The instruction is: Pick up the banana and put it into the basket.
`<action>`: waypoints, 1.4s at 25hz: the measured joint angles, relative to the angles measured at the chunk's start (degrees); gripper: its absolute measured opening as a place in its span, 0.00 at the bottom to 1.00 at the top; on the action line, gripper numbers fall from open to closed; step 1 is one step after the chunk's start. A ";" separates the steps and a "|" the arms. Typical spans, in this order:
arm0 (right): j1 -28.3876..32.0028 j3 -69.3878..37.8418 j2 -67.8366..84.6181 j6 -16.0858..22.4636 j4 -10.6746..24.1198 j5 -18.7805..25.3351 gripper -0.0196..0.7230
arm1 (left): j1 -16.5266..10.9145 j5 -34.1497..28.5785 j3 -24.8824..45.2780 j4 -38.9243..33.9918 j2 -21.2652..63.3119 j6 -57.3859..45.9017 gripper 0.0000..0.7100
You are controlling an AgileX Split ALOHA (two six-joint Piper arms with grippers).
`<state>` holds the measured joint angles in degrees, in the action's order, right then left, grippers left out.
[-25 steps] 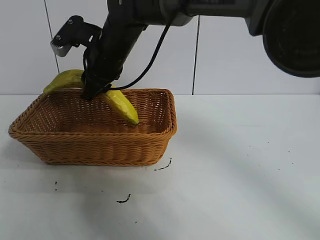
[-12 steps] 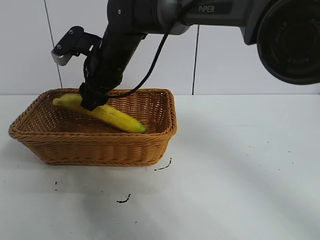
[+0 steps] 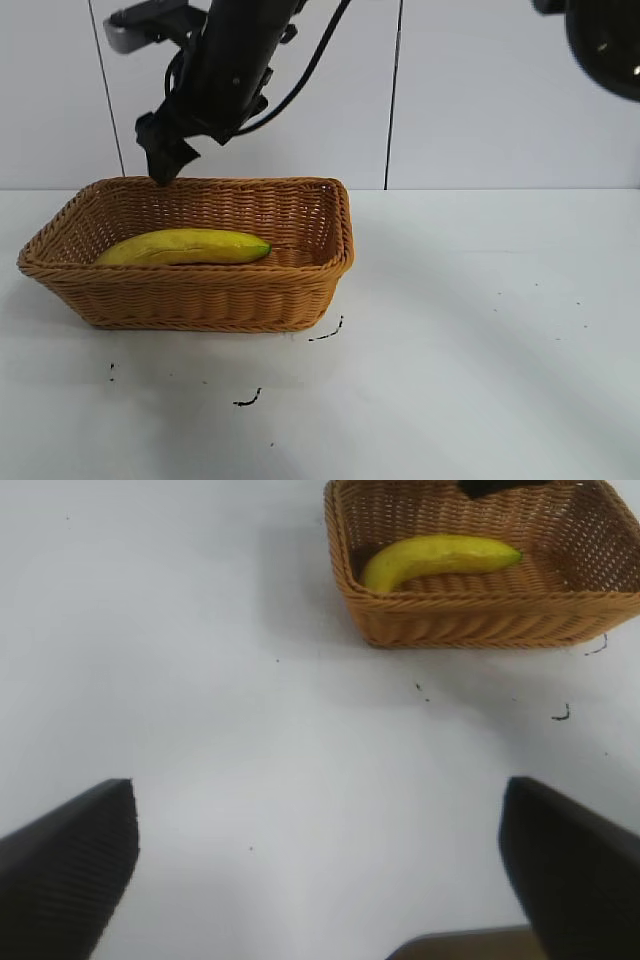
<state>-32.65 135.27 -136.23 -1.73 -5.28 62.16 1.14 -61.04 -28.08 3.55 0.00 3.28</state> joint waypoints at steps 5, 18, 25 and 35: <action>7.12 0.00 0.00 1.73 0.46 4.07 0.90 | 0.00 0.00 0.00 -0.05 0.00 0.00 0.98; 26.65 0.00 0.00 -1.01 1.60 7.52 0.90 | 0.00 0.00 0.00 -0.05 0.00 0.00 0.98; 28.75 0.00 0.25 -1.06 1.86 7.52 0.90 | 0.00 0.00 0.00 -0.05 0.00 0.00 0.98; 28.69 -14.13 13.49 -1.06 2.60 7.49 0.90 | 0.00 0.00 0.00 -0.05 0.00 0.00 0.98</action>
<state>-3.95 121.13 -122.74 -2.79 -2.68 69.65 1.14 -61.04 -28.08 3.50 0.00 3.28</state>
